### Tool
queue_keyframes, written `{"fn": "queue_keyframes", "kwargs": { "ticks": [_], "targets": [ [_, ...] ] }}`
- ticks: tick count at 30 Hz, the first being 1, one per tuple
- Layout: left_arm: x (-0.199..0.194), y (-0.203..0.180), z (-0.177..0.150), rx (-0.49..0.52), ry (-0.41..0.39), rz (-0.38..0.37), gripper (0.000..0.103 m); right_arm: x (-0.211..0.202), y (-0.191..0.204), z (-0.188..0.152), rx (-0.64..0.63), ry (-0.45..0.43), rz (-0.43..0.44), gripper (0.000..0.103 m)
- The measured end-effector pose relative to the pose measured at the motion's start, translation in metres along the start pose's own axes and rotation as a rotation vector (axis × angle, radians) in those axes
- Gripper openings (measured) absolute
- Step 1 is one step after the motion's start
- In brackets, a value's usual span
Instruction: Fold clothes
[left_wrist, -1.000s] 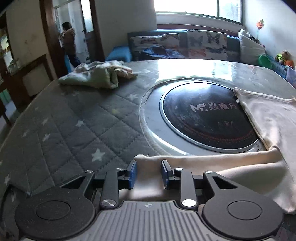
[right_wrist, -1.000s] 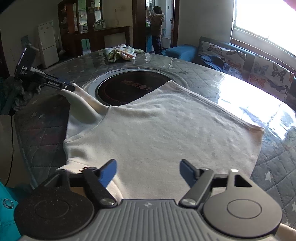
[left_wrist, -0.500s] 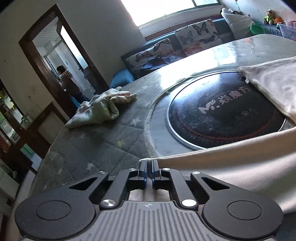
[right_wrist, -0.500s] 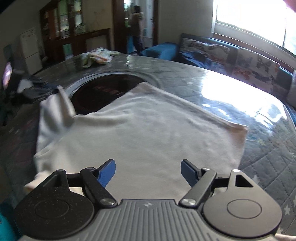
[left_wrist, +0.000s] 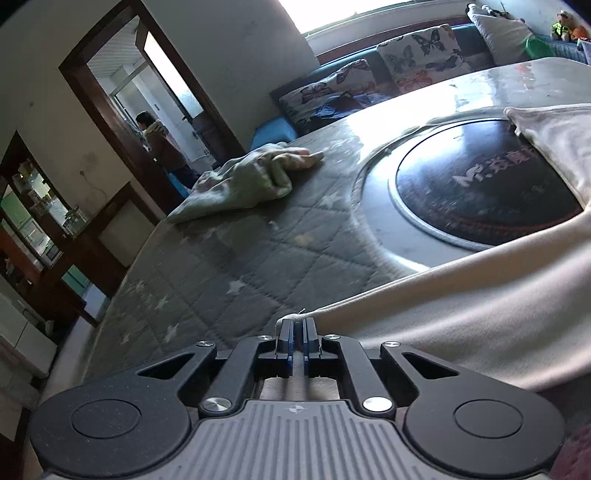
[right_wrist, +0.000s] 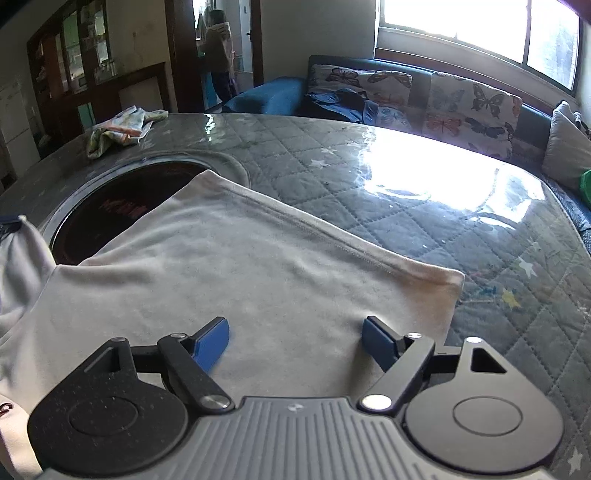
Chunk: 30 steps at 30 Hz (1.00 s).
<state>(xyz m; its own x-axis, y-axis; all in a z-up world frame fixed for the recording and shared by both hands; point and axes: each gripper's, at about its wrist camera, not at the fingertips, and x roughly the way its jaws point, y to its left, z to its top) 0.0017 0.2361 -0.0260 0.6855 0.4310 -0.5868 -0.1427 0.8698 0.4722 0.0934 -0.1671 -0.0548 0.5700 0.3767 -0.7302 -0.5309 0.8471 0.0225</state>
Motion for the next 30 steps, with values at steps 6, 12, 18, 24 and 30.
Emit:
{"fn": "queue_keyframes", "kwargs": {
  "ticks": [6, 12, 18, 24, 30],
  "targets": [
    [-0.006, 0.009, 0.014, -0.021, 0.0, -0.037, 0.012, -0.004, 0.0, -0.001, 0.031, -0.025, 0.007, 0.083],
    [-0.019, -0.003, 0.067, -0.081, -0.08, -0.191, 0.021, -0.015, -0.022, -0.004, 0.104, -0.055, -0.045, 0.083],
    [-0.013, -0.085, 0.122, 0.006, -0.14, -0.38, 0.029, -0.015, -0.039, -0.008, 0.159, -0.05, -0.082, 0.082],
    [0.014, -0.141, 0.16, 0.014, -0.124, -0.429, 0.029, -0.016, -0.037, -0.007, 0.144, -0.055, -0.088, 0.082],
    [0.042, -0.166, 0.181, -0.021, -0.092, -0.43, 0.035, -0.014, -0.036, -0.007, 0.125, -0.06, -0.098, 0.082]
  ]
}}
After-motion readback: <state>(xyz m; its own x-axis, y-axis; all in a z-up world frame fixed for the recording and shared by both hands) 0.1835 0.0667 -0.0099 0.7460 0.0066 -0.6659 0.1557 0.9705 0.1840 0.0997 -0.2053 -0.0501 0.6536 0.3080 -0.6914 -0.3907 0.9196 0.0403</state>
